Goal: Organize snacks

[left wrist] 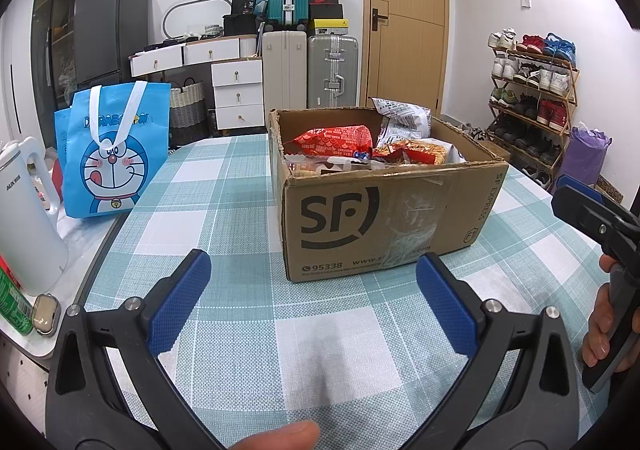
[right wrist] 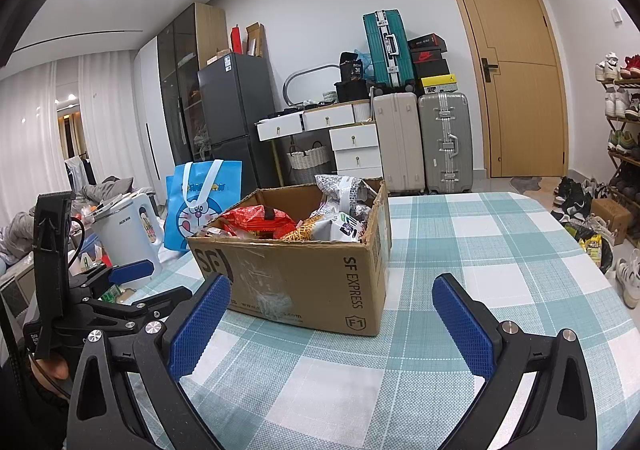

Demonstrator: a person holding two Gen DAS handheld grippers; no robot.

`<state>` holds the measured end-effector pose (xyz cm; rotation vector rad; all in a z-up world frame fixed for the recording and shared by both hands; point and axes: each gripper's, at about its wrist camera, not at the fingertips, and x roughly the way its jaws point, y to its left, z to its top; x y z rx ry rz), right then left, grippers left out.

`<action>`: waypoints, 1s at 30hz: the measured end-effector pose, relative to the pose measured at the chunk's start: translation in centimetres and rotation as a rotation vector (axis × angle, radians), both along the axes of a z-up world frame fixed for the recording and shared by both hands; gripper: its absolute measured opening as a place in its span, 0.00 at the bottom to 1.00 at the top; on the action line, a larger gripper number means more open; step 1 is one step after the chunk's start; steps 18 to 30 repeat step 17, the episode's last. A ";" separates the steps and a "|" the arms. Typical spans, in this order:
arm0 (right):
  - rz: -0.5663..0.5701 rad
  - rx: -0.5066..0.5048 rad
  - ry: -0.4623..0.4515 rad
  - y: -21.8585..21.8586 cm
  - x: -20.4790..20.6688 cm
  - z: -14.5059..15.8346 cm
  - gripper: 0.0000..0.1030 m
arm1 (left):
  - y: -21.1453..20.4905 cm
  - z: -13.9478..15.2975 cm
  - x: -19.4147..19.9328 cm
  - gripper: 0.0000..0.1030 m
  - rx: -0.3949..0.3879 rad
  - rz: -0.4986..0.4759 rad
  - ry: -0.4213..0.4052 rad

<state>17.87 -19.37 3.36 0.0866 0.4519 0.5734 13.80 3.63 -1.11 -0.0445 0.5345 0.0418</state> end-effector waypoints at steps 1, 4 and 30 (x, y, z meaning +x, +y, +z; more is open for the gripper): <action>-0.001 0.000 0.000 0.0 -0.1 0.0 1.00 | 0.0 0.0 0.0 0.99 0.000 -0.001 0.000; -0.001 0.000 0.001 0.0 0.0 0.0 1.00 | 0.0 0.0 0.0 0.99 0.000 0.000 0.001; 0.000 0.001 0.001 0.1 -0.1 0.0 1.00 | 0.2 -0.1 -0.1 0.99 -0.005 0.002 0.003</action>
